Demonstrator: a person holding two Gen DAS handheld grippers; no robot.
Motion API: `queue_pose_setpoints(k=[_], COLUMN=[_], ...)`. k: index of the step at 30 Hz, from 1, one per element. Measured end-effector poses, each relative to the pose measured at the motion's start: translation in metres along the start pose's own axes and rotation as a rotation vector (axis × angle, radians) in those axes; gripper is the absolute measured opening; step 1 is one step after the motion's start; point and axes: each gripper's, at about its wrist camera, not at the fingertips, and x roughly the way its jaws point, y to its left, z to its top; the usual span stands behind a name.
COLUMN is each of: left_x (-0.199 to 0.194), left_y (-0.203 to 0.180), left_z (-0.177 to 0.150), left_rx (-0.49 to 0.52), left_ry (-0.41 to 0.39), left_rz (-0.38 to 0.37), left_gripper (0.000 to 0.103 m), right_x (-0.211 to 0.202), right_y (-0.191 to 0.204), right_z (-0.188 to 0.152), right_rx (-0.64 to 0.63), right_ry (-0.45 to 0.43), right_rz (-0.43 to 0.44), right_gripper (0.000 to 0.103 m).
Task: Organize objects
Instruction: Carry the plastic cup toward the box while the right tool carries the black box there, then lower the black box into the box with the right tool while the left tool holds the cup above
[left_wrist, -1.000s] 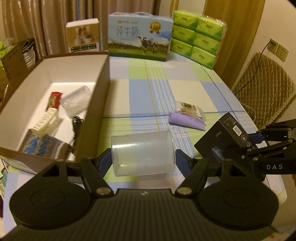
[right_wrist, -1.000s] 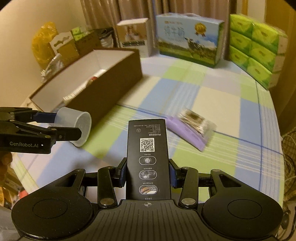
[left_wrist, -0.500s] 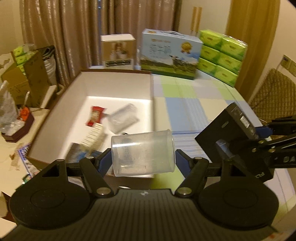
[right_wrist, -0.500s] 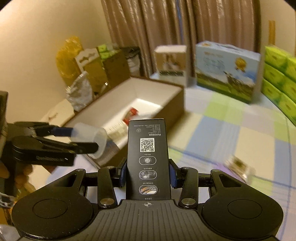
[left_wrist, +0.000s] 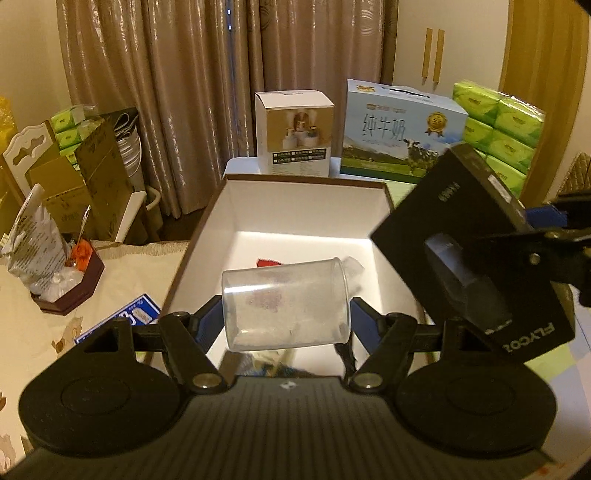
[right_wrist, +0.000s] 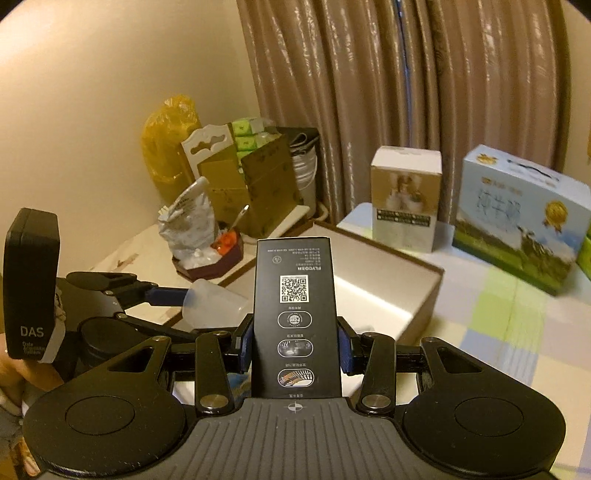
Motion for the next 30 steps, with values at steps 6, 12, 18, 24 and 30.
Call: queue_pose_setpoints(k=[6, 12, 18, 24, 30], left_x=[0.037, 0.074, 0.109, 0.137, 0.160], left_y=[0.017, 0.026, 0.031, 0.031, 0.033], left_z=[0.020, 0.037, 0.050, 0.057, 0.058], left_rx=[0.018, 0.039, 0.046, 0.049, 0.043], left_ry=[0.022, 0.042, 0.072, 0.100, 0.129], left_rz=[0.010, 0.005, 0.002, -0.008, -0.010], left_gripper=[0.069, 0.069, 0.069, 0.069, 0.069], right_x=[0.044, 0.081, 0.115, 0.145, 0.170], right_y=[-0.014, -0.037, -0.059, -0.076, -0.083], right_z=[0.021, 0.042, 0.051, 0.050, 0.046], right_rx=[-0.020, -0.053, -0.102, -0.159, -0.258], right_ry=[0.021, 0.028, 0.057, 0.091, 0.120], right_rz=[-0.022, -0.038, -0.069, -0.084, -0.090], right_gripper=[0.040, 0.040, 0.040, 0.040, 0.040])
